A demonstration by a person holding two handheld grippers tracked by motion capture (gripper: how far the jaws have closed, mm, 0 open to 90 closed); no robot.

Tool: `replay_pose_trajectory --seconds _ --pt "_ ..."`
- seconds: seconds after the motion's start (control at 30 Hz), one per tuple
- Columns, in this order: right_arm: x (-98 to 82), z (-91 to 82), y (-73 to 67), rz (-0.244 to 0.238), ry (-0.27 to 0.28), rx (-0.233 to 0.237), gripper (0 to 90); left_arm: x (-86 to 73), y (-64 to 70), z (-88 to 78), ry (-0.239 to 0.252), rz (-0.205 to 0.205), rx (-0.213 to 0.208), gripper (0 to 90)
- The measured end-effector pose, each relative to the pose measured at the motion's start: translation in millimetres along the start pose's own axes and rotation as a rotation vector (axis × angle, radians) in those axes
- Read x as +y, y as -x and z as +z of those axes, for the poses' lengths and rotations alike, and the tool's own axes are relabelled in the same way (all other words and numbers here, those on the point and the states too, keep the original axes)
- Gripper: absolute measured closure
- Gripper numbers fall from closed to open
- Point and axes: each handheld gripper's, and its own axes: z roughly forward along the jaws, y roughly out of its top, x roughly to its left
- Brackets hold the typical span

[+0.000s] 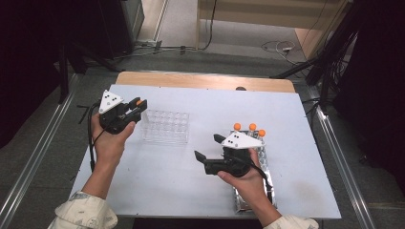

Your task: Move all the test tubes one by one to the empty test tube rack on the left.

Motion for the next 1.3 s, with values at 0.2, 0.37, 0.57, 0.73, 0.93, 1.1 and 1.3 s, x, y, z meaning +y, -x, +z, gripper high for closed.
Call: replay_pose_trajectory --seconds 0.2,0.37,0.57,0.73,0.93,1.1,1.3 --pt "-0.6 -1.1 0.5 0.003 0.004 0.002 16.0 -1.3 -4.8 3.0 -0.005 0.006 0.021 71.3" --pt "-0.6 -1.5 0.1 0.002 0.007 0.005 16.1 -3.4 -5.2 7.2 -0.018 0.017 0.03 71.3" --pt "-1.7 -1.2 0.3 0.007 0.006 0.009 16.2 -12.4 0.2 12.7 -0.041 0.049 0.035 71.2" --pt "-3.0 -1.3 1.1 0.012 0.005 0.008 16.2 -27.9 3.7 18.1 -0.068 0.077 0.054 71.2" --pt "-3.2 -0.7 0.5 0.012 0.005 0.011 16.2 -37.2 3.0 20.8 -0.087 0.071 0.057 71.0" --pt "-3.9 0.7 -0.1 0.013 0.001 0.013 16.2 -43.2 2.8 22.9 -0.097 0.061 0.056 70.5" --pt "-4.7 1.5 -0.1 0.015 0.0 0.015 16.2 -45.7 1.7 23.7 -0.104 0.047 0.053 63.3"
